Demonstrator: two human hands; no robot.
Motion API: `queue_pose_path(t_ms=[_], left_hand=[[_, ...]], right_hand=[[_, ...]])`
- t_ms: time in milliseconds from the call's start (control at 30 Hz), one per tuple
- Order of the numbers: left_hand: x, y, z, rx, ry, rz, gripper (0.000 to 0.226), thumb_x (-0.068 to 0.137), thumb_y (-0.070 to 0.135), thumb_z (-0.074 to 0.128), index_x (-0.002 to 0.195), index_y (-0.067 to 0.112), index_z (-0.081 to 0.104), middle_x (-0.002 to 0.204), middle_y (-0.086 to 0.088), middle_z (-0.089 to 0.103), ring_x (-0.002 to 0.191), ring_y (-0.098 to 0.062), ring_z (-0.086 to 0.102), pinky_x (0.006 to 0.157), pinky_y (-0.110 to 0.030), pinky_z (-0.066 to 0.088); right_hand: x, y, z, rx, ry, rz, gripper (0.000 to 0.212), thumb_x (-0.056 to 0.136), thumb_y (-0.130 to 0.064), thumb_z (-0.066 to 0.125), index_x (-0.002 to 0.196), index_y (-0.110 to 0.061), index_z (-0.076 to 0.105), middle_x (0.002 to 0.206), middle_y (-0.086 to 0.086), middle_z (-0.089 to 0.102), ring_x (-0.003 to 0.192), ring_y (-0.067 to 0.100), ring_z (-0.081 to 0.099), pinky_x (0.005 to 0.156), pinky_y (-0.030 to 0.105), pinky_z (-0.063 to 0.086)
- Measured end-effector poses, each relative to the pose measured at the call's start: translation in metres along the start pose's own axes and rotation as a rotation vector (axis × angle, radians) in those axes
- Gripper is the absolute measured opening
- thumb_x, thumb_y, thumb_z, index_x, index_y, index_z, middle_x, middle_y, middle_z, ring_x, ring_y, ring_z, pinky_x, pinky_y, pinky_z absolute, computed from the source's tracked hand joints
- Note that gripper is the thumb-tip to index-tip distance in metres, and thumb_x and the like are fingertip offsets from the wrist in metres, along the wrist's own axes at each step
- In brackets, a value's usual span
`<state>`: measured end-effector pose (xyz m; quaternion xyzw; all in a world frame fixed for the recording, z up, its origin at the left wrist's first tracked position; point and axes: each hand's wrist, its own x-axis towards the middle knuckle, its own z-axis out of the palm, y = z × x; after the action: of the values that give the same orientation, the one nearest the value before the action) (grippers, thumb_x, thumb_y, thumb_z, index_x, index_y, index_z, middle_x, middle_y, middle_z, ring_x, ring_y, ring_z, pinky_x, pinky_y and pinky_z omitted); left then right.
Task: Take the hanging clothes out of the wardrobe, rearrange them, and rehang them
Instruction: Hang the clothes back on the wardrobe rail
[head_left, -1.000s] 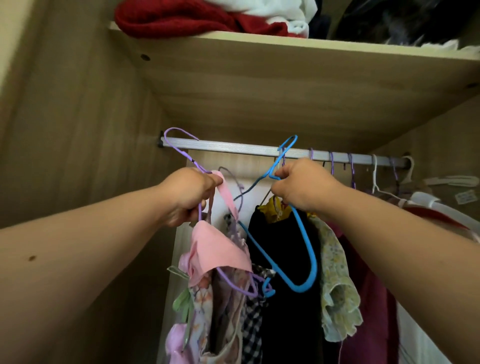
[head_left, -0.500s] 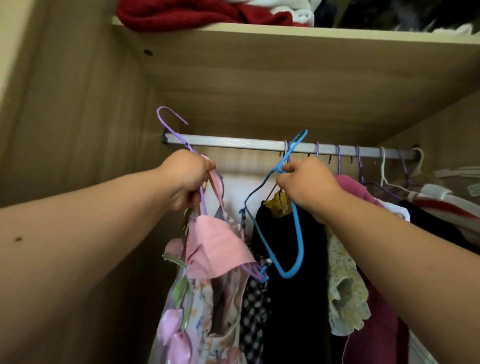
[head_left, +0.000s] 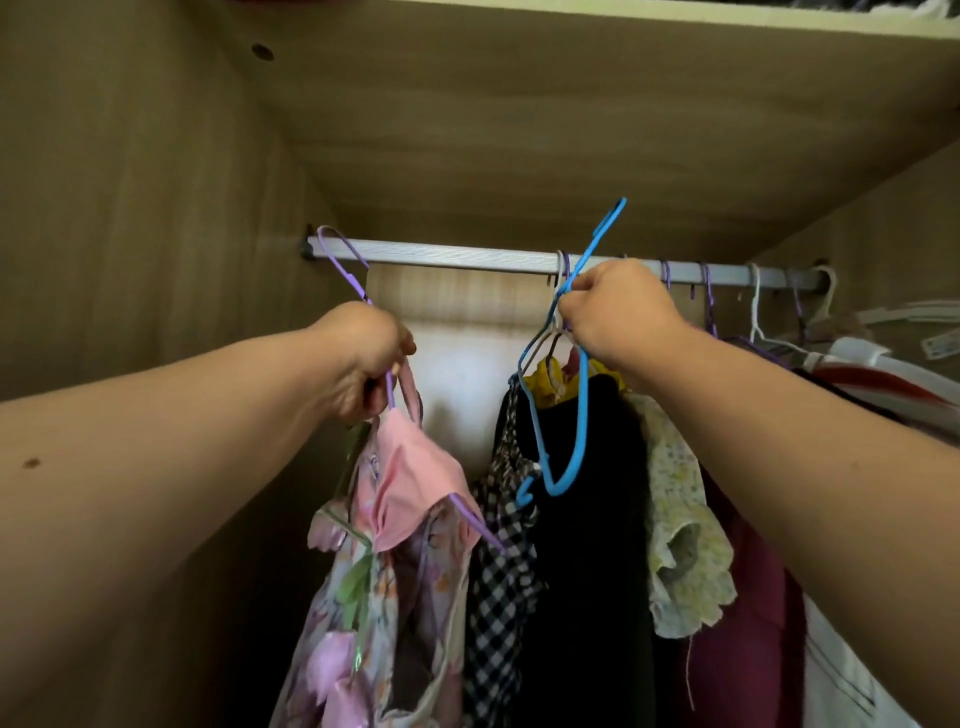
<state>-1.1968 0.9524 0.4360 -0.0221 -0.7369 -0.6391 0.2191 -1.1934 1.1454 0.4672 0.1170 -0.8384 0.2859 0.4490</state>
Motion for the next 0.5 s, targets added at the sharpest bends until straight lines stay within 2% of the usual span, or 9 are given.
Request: queue_pose_path(t_ms=[67,100,200,267,367,500], left_hand=[[0.001,0.001,0.0,0.023,-0.002,0.036,0.022,0.09,0.006,0.051,0.069,0.01,0.048,0.035,0.002,0.031,0.039,-0.012,0.026,0.048,-0.018,0.022],[0.001,0.002,0.0,0.041,-0.007,0.056,0.021,0.091,0.009,0.052,0.069,0.009,0.05,0.034,0.003,0.031,0.035,-0.011,0.027,0.044,-0.015,0.023],[0.002,0.01,-0.002,0.058,-0.032,0.104,0.023,0.094,0.024,0.052,0.084,0.005,0.06,0.035,0.004,0.035,0.027,-0.007,0.03,0.032,-0.011,0.025],[0.008,0.021,-0.003,0.027,-0.044,0.126,0.03,0.096,0.029,0.047,0.087,0.003,0.059,0.035,0.004,0.039,0.023,-0.006,0.029,0.03,-0.009,0.024],[0.017,0.04,-0.003,0.07,-0.082,0.118,0.032,0.096,0.024,0.037,0.083,0.002,0.058,0.032,0.002,0.036,0.022,-0.008,0.025,0.03,-0.009,0.023],[0.04,0.061,0.001,0.324,-0.095,0.164,0.029,0.094,0.014,0.038,0.077,0.003,0.059,0.035,0.001,0.041,0.025,-0.009,0.031,0.029,-0.011,0.025]], right_hand=[[-0.002,0.002,0.002,-0.038,0.001,-0.033,0.028,0.089,-0.017,0.051,0.108,0.0,0.064,0.1,0.016,0.067,0.09,0.032,0.063,0.077,0.039,0.054],[-0.002,0.003,0.003,-0.053,-0.006,-0.055,0.028,0.089,-0.017,0.052,0.107,-0.001,0.064,0.098,0.016,0.067,0.089,0.033,0.063,0.077,0.039,0.054],[0.001,0.005,-0.001,-0.152,-0.028,-0.09,0.027,0.086,-0.019,0.055,0.107,-0.006,0.066,0.088,0.013,0.068,0.08,0.03,0.064,0.069,0.037,0.054],[0.006,0.003,-0.007,-0.214,-0.053,-0.106,0.026,0.085,-0.02,0.058,0.106,-0.009,0.067,0.084,0.01,0.068,0.075,0.027,0.063,0.062,0.032,0.05],[0.019,-0.003,-0.01,-0.31,-0.102,-0.159,0.028,0.082,-0.02,0.059,0.107,-0.011,0.069,0.092,0.01,0.068,0.08,0.028,0.062,0.065,0.03,0.048],[0.042,-0.013,-0.002,-0.447,-0.144,-0.194,0.028,0.081,-0.023,0.06,0.107,-0.013,0.068,0.089,0.007,0.066,0.081,0.027,0.061,0.068,0.029,0.05]])
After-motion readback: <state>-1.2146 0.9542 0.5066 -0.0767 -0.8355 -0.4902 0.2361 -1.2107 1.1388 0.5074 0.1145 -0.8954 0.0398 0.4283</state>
